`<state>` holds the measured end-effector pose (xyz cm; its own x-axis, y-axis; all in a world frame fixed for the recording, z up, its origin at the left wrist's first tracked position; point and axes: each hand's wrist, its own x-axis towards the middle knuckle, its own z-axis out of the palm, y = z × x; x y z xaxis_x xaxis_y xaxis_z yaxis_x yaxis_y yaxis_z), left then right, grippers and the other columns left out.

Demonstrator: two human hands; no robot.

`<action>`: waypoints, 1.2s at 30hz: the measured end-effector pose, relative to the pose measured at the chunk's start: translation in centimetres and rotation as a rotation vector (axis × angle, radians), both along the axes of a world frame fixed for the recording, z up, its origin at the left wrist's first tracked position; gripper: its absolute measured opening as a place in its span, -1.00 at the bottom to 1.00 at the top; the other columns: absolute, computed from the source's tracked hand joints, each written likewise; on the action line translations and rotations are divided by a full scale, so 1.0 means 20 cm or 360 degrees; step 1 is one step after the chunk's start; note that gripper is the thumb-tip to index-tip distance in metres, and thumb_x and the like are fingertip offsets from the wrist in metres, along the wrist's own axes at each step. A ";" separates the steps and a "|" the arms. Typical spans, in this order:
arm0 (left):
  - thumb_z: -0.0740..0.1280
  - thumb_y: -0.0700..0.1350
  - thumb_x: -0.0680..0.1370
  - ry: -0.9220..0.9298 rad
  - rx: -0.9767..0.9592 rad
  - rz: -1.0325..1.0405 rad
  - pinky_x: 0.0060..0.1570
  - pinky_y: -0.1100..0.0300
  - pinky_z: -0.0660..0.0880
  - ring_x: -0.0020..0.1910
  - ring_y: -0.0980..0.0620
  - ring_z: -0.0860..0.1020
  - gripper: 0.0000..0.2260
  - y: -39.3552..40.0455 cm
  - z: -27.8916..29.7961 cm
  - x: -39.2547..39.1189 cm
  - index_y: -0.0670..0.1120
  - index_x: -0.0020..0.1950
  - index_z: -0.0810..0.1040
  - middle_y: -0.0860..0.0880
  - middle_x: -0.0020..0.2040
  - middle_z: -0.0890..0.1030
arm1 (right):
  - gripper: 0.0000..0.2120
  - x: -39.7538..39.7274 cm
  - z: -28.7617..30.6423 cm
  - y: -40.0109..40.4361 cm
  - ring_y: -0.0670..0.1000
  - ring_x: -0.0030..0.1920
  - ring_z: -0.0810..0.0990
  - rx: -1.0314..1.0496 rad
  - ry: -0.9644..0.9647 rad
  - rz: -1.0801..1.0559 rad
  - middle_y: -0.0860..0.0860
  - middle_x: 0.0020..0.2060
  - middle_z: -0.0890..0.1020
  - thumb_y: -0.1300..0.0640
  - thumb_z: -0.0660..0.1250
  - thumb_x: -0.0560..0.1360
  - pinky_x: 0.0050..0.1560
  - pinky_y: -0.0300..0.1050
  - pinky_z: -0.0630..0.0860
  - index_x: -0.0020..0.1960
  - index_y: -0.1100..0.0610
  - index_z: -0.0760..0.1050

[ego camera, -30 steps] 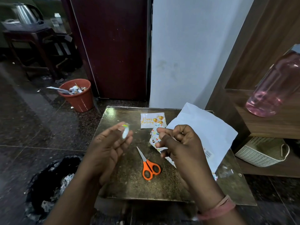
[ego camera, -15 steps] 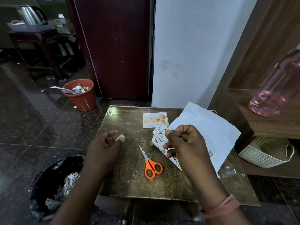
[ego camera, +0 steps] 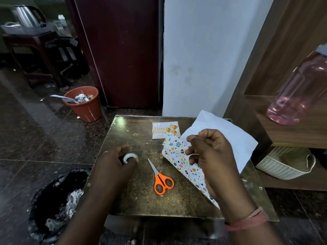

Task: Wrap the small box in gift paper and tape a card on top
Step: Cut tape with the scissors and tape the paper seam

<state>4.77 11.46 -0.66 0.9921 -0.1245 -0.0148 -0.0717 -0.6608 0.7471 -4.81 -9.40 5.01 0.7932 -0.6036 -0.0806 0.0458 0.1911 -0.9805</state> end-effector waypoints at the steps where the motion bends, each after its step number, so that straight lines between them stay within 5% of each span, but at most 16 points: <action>1: 0.48 0.15 0.40 -0.0048 0.0022 0.0010 0.15 -0.08 0.59 0.06 -0.03 0.66 -0.52 -0.01 0.00 -0.01 0.08 0.31 0.61 0.03 0.07 0.72 | -0.83 0.00 0.01 -0.03 0.05 -0.32 0.58 0.0014 -0.0025 -0.0039 0.21 -0.04 0.65 0.35 0.35 0.56 -0.37 -0.06 0.43 -0.04 0.12 0.42; 6: 0.37 0.06 0.43 -0.0440 -0.0041 0.0024 0.19 -0.19 0.52 0.08 -0.14 0.62 -0.70 -0.10 0.05 -0.07 0.06 0.14 0.67 -0.01 0.03 0.70 | -0.72 -0.03 0.01 -0.16 0.01 -0.22 0.67 -0.0370 0.0095 -0.0260 0.05 -0.05 0.68 0.32 0.34 0.55 -0.27 -0.03 0.54 0.07 -0.02 0.41; 9: 0.38 -0.01 0.51 -0.0535 -0.0233 -0.0063 0.14 -0.12 0.54 0.10 -0.04 0.58 -0.81 -0.18 0.07 -0.14 0.14 0.11 0.65 0.18 0.05 0.64 | -0.63 -0.05 -0.01 -0.19 -0.04 -0.04 0.65 -0.0708 0.0290 -0.0160 -0.07 -0.01 0.64 0.20 0.46 0.50 -0.10 -0.01 0.56 0.12 -0.10 0.36; 13: 0.40 -0.11 0.54 -0.0438 -0.0421 -0.0329 -0.05 0.06 0.50 -0.19 0.20 0.53 -0.76 -0.27 0.04 -0.21 0.21 0.10 0.66 0.25 -0.09 0.63 | -0.34 -0.08 -0.01 -0.20 -0.10 0.11 0.52 -0.1044 0.0659 0.0094 -0.18 0.09 0.53 -0.12 0.62 0.34 0.10 -0.01 0.47 0.21 -0.15 0.24; 17: 0.51 -0.04 0.49 -0.0475 -0.0379 -0.0524 0.21 0.23 0.45 0.21 0.17 0.55 -0.78 -0.33 0.00 -0.24 0.21 0.09 0.69 0.26 0.14 0.60 | -0.32 -0.10 -0.02 -0.24 -0.11 0.10 0.54 -0.1072 0.0780 0.0214 -0.16 0.11 0.52 -0.11 0.63 0.33 -0.03 -0.10 0.46 0.23 -0.13 0.24; 20: 0.50 0.22 0.43 -0.0498 -0.0315 -0.0606 0.22 0.35 0.42 0.30 0.19 0.49 -0.71 -0.35 -0.02 -0.26 0.25 0.13 0.69 0.33 0.21 0.50 | -0.39 -0.10 -0.03 -0.25 -0.25 -0.03 0.54 -0.1056 0.0803 0.0313 -0.18 0.05 0.55 -0.03 0.61 0.39 -0.21 -0.22 0.39 0.23 -0.10 0.26; 26: 0.41 0.35 0.39 -0.0542 -0.0255 -0.0571 0.39 0.12 0.41 0.46 0.22 0.32 -0.55 -0.38 -0.05 -0.29 0.31 0.26 0.63 0.28 0.42 0.40 | -0.58 -0.08 -0.07 -0.29 -0.10 -0.04 0.66 -0.0842 0.0744 0.0275 -0.11 0.03 0.66 0.11 0.53 0.49 -0.04 -0.03 0.58 0.15 -0.09 0.33; 32: 0.53 0.28 0.41 -0.0296 -0.0194 -0.0514 0.55 0.04 0.15 0.60 0.29 -0.13 -0.22 -0.37 -0.02 -0.26 0.37 0.56 0.25 0.29 0.64 0.04 | -0.71 -0.08 -0.05 -0.29 -0.15 -0.06 0.65 -0.0774 0.0675 0.0252 -0.16 0.00 0.69 0.08 0.44 0.57 -0.22 -0.17 0.42 0.16 -0.06 0.36; 36: 0.58 0.16 0.41 -0.0206 -0.0305 -0.0466 0.49 0.13 0.21 0.52 0.27 0.13 -0.18 -0.37 -0.01 -0.23 0.32 0.58 0.24 0.27 0.51 0.28 | -0.66 -0.08 -0.06 -0.28 -0.09 0.01 0.68 -0.0721 0.0698 0.0308 -0.12 0.04 0.69 0.21 0.47 0.54 -0.06 -0.06 0.55 0.12 -0.07 0.36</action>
<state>0.15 4.05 -0.89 0.9061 -0.3918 0.1596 -0.3392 -0.4475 0.8275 -6.41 -14.99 3.91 0.8422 -0.5036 -0.1924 -0.3698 -0.2799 -0.8860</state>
